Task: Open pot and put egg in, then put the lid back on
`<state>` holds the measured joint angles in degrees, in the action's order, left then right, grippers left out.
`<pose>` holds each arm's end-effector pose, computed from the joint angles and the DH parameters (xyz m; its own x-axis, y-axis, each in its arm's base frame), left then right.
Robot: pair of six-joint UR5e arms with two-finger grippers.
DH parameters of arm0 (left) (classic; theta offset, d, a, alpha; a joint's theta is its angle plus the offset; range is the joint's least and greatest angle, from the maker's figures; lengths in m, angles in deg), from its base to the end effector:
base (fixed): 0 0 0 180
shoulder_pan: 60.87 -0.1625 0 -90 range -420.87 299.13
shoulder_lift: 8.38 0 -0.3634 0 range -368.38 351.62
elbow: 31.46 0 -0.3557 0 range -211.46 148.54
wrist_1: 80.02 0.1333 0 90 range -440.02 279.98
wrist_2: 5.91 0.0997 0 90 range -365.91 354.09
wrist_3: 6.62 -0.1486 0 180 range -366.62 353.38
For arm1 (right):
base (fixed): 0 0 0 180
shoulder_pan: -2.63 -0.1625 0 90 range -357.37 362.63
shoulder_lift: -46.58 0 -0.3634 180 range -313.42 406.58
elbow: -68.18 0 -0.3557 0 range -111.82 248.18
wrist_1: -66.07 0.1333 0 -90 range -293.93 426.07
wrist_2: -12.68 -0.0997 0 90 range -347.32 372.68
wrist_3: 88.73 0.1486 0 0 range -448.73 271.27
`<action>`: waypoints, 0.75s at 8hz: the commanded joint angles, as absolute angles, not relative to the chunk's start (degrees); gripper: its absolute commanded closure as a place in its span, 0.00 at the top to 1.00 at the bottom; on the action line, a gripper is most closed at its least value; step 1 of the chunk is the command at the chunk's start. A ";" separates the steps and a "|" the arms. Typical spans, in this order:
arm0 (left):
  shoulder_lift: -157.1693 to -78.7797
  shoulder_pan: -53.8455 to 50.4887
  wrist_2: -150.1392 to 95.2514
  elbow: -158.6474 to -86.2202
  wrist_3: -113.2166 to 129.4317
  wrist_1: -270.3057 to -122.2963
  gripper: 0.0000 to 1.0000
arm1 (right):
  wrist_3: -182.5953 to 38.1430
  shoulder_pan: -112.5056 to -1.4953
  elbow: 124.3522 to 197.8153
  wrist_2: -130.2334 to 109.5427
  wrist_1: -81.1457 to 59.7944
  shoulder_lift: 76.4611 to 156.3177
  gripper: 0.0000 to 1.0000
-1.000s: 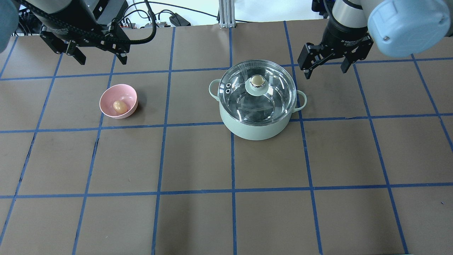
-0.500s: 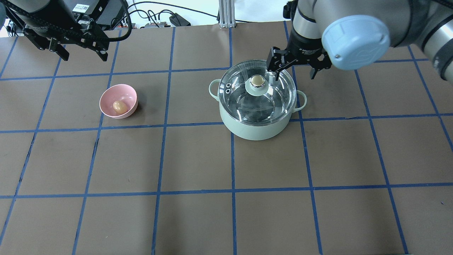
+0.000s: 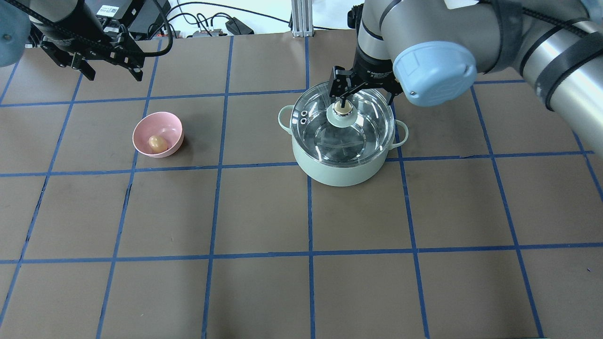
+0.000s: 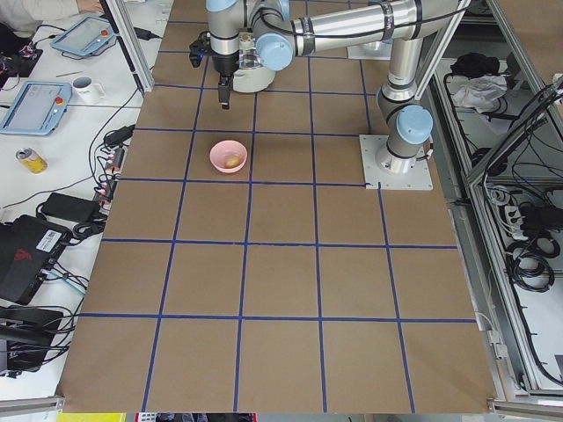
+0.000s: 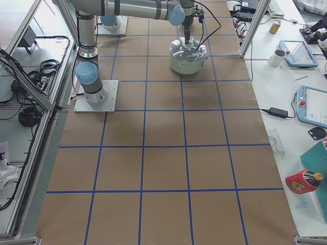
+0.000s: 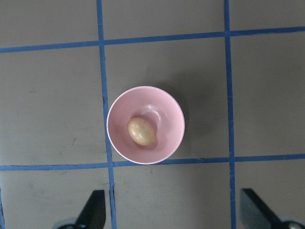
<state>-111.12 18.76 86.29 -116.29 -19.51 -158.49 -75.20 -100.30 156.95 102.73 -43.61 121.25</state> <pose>-0.0279 -0.5566 0.3288 -0.9978 0.0410 -0.0527 0.0441 0.9973 -0.0588 0.2539 -0.5109 0.2881 -0.9997 0.0095 -0.0219 0.0115 0.9954 -0.0947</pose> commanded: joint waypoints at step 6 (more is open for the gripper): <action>-125.26 16.30 86.37 -122.43 -9.70 -146.57 1.00 | -74.75 -101.34 156.95 101.62 -48.01 116.10 1.00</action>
<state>-122.20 16.56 86.30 -121.82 -10.58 -149.05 -74.51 -101.31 156.95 101.72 -47.22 116.32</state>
